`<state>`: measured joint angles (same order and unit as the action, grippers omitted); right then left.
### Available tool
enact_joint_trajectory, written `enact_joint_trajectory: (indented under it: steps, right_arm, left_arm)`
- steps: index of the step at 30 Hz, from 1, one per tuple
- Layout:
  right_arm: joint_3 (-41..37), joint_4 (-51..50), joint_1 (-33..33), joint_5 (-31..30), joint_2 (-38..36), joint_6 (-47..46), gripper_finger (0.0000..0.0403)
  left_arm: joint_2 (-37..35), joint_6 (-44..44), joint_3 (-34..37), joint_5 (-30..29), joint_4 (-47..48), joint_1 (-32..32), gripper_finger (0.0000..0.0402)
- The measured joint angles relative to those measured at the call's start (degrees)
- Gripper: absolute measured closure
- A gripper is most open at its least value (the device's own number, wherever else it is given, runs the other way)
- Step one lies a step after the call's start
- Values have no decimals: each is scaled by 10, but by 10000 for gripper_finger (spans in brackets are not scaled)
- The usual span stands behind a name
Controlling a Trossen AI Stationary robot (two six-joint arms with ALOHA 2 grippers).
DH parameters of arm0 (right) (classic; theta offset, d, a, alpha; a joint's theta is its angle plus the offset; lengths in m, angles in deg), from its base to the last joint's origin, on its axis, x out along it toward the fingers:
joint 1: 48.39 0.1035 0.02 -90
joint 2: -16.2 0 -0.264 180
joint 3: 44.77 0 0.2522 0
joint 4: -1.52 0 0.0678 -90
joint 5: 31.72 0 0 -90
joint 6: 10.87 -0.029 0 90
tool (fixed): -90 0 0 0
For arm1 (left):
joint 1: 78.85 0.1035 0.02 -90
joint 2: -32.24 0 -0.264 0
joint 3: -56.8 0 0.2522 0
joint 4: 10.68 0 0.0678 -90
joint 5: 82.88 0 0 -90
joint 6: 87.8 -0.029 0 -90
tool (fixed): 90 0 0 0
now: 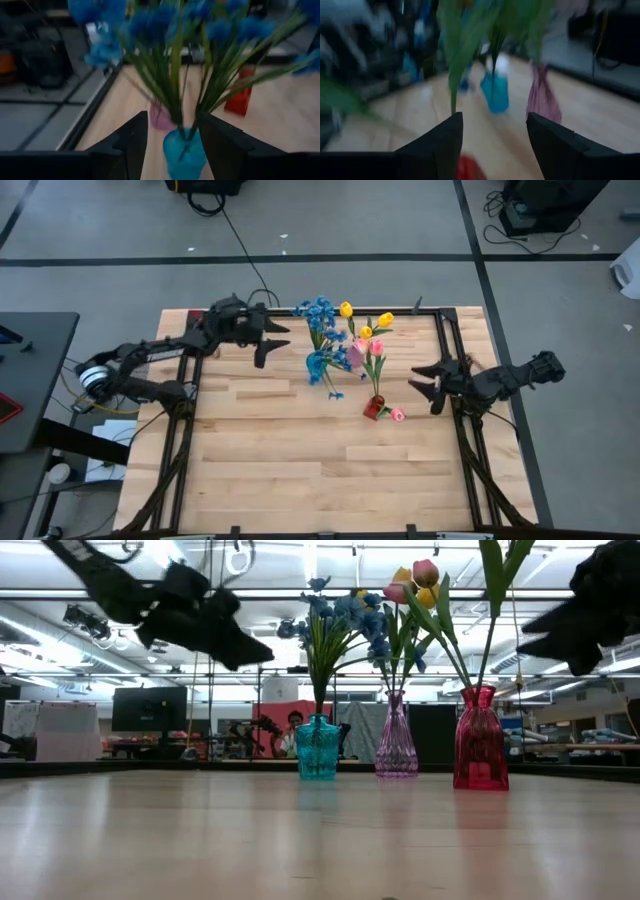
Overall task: Sort flowers into vase by color
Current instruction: Return to Home Position
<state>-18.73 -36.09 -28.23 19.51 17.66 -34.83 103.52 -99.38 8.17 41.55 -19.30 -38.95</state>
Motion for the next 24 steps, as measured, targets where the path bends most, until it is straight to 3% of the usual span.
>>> enact_joint_trajectory:
  steps: [2, 5, 10, 14, 24]
  right_arm:
    - [-13, 64, -4, -29, -14, 10, 172]
    - [-26, 135, -7, -18, -11, 74, 173]
    - [-41, 158, -19, -20, -13, 112, 173]
    - [-42, 152, -28, -48, -13, 118, 173]
    - [-42, 179, -46, -49, -13, 136, 203]
  left_arm:
    - [-37, 34, 43, -25, -55, -9, 218]
    - [-87, 63, 97, -84, -107, -26, 218]
    - [-166, 102, 145, -141, -97, -45, 218]
    - [-250, 116, 153, -160, -25, -54, 218]
    - [-490, 115, 153, -210, 157, -128, 221]
